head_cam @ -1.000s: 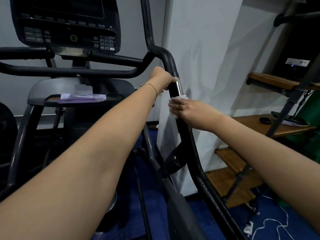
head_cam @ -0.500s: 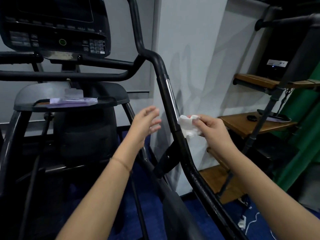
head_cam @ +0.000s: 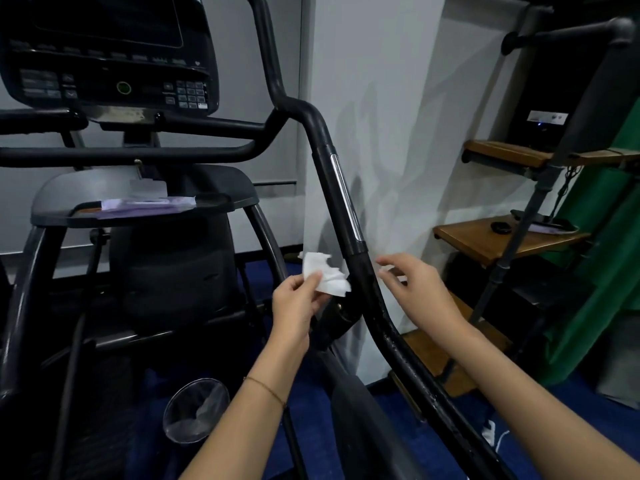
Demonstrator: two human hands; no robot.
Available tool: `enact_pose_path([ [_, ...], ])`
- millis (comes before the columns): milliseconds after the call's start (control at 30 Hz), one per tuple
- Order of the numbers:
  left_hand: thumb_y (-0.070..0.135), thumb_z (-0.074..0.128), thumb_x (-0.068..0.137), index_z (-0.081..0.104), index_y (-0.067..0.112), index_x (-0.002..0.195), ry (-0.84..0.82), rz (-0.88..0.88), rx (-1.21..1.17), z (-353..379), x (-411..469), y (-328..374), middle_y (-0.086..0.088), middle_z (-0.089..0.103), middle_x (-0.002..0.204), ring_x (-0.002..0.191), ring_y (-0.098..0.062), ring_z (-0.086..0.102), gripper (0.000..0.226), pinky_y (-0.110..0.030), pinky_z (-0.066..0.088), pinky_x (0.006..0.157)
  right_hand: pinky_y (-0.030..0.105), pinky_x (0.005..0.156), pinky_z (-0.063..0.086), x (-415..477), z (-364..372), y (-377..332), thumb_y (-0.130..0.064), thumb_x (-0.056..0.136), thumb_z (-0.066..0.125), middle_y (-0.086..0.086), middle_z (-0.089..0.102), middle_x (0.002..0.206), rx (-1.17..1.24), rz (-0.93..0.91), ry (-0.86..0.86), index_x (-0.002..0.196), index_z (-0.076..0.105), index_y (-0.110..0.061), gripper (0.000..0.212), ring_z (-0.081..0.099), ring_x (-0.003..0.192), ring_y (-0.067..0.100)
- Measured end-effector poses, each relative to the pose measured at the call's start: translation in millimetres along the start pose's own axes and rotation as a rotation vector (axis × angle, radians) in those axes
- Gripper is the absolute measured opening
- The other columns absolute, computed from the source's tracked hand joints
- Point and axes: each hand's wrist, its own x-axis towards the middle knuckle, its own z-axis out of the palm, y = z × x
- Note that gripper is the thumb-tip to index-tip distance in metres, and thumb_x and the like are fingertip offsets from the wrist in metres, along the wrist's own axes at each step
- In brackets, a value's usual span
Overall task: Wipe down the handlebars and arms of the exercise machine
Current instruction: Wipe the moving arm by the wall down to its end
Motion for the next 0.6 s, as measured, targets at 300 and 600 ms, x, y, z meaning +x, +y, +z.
enact_pose_path([
  [300,0.005,0.059,0.089,0.063,0.009,0.091,0.085,0.23,0.237,33,19,-38,-0.003,0.063,0.081,0.073,-0.013,0.061,0.006,-0.023,0.052,0.068,0.019,0.107,0.03,-5,4,24,0.005,0.095,0.038,0.005,0.047,0.139,0.139,0.082,-0.304,0.14,0.039,-0.011,0.048,0.043,0.13,0.012],
  [600,-0.001,0.06,0.088,0.066,0.001,0.111,-0.001,0.659,0.616,23,-4,-64,0.003,0.058,0.098,0.091,0.0,0.057,0.024,-0.001,0.041,0.079,0.022,0.109,0.027,-9,7,26,0.019,0.09,0.034,0.011,0.04,0.144,0.477,0.2,-0.311,0.142,0.029,-0.001,0.056,0.038,0.133,0.016],
])
